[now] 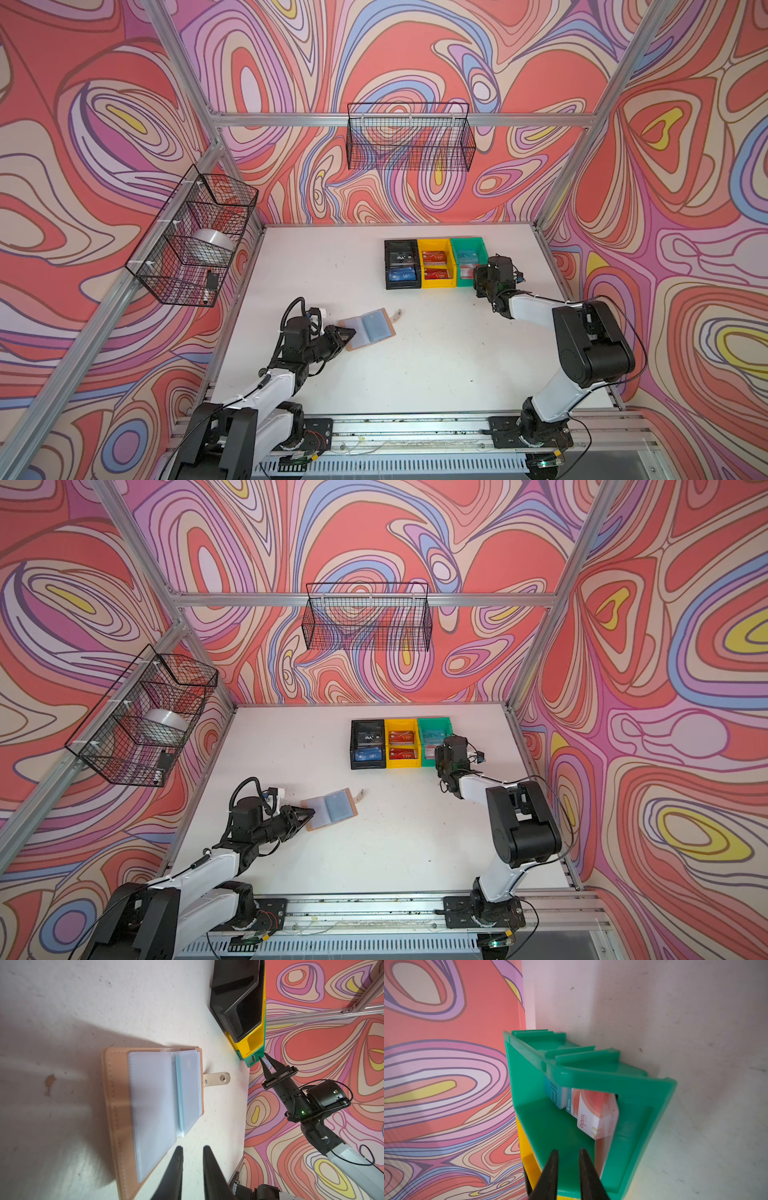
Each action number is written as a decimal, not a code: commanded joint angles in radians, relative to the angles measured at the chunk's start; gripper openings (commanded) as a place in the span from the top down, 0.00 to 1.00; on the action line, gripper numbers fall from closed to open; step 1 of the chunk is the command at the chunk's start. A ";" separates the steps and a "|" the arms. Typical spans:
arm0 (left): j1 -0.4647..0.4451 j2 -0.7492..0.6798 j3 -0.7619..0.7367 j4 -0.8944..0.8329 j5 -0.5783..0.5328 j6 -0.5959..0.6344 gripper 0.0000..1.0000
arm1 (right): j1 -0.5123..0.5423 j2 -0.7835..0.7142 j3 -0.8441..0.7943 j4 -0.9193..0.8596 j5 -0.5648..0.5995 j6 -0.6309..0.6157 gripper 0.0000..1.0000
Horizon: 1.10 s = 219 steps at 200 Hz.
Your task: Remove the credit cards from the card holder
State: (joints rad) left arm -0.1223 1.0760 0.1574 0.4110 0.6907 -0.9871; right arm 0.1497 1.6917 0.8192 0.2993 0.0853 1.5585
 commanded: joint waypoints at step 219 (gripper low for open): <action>0.006 -0.063 0.017 -0.075 -0.029 0.007 0.79 | -0.019 0.057 0.570 -0.944 -0.285 -1.091 0.97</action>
State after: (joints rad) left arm -0.1223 1.0142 0.1574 0.3454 0.6701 -0.9871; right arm 0.1398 1.6238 1.3727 -0.3981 -0.0772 0.5922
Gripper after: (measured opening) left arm 0.210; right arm 0.119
